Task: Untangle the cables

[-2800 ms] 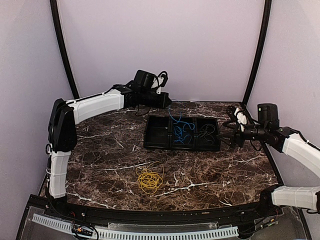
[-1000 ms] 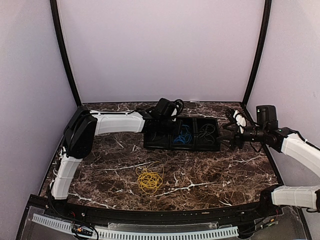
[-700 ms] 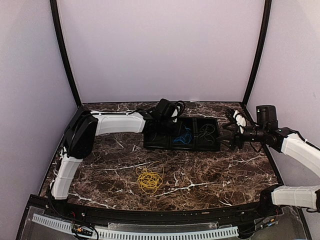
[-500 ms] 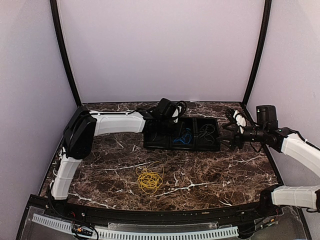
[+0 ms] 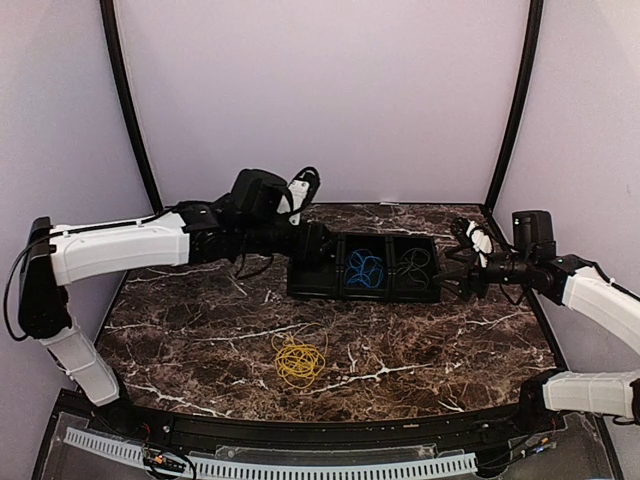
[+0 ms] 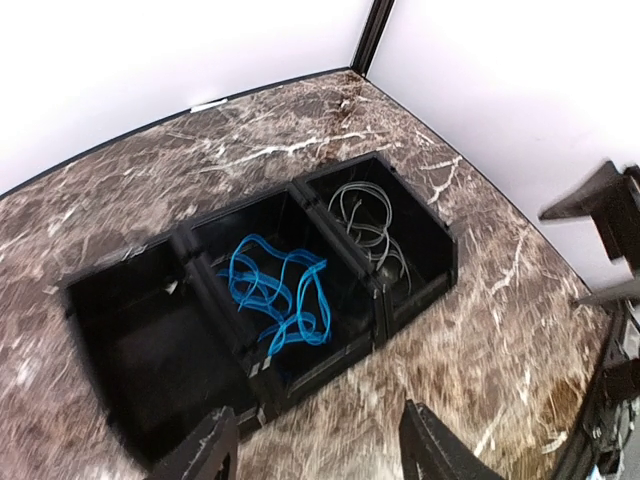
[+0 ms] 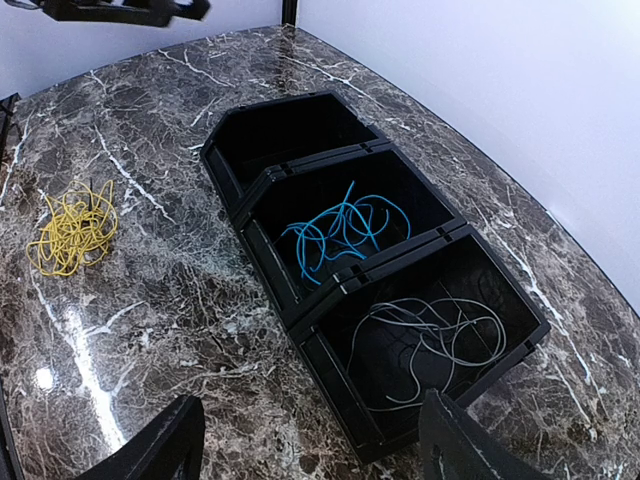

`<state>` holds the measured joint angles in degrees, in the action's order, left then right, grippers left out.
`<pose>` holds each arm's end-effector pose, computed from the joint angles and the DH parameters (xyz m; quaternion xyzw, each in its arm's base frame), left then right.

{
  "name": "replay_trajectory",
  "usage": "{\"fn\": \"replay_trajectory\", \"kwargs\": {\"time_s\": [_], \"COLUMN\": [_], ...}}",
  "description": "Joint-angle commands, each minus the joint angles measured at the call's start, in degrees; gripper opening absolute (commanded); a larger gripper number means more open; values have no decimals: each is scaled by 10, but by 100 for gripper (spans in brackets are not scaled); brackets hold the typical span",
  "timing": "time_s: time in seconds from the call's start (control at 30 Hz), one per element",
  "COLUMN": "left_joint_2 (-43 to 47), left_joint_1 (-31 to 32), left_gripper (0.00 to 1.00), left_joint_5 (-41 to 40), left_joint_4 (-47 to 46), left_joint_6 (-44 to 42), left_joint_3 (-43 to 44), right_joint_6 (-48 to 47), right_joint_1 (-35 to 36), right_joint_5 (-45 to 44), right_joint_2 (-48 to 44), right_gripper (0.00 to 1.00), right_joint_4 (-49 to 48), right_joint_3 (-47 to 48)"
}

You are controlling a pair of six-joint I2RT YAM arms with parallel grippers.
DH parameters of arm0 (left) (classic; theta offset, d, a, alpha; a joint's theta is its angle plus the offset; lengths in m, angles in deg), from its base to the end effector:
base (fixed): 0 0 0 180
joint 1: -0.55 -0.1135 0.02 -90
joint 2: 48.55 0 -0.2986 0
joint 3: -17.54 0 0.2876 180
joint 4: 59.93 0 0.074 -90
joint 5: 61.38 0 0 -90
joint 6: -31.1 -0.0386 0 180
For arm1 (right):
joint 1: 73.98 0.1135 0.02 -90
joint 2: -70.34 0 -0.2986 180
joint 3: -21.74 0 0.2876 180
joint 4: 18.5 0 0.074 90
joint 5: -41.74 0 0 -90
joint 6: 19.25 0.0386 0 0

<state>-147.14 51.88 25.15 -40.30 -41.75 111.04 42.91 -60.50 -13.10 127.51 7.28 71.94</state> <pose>0.2851 -0.3524 0.3362 0.2317 0.8093 -0.2823 0.4600 0.2208 0.0758 0.2724 -0.4306 0.7319 0.2060 0.4863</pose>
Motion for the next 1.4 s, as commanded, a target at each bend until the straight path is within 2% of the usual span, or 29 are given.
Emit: {"fn": "replay_trajectory", "kwargs": {"time_s": [0.0,0.13,0.3,0.43,0.57,0.7,1.07,1.23,1.37], "left_joint_2": [127,215,298,323,265,201,90,79,112], "left_joint_1": [0,0,1,1,2,3,4,8,11], "left_gripper": [58,58,54,52,52,51,36,32,35], "left_joint_5": [8,12,28,105,138,125,187,195,164], "left_joint_4": [-16,-13,-44,-93,-89,-64,-74,-69,-48], "left_joint_6": [6,35,48,41,27,-12,-42,-36,-35], "left_joint_3": [-144,-251,-368,-421,-407,-373,-317,-305,-306], "right_joint_6": [-5,-13,-36,-57,-62,-71,-64,-63,-63], "right_joint_1": [-3,-3,20,81,127,143,144,144,144], "right_joint_5": [9,10,46,30,-1,-4,-11,-13,-16], "right_joint_2": [1,17,65,115,153,181,148,144,140], "right_gripper": [76,75,64,61,60,59,62,63,63], "right_joint_4": [-15,-12,43,70,64,79,64,63,62], "right_joint_3": [-2,2,48,74,78,80,53,53,50]}}
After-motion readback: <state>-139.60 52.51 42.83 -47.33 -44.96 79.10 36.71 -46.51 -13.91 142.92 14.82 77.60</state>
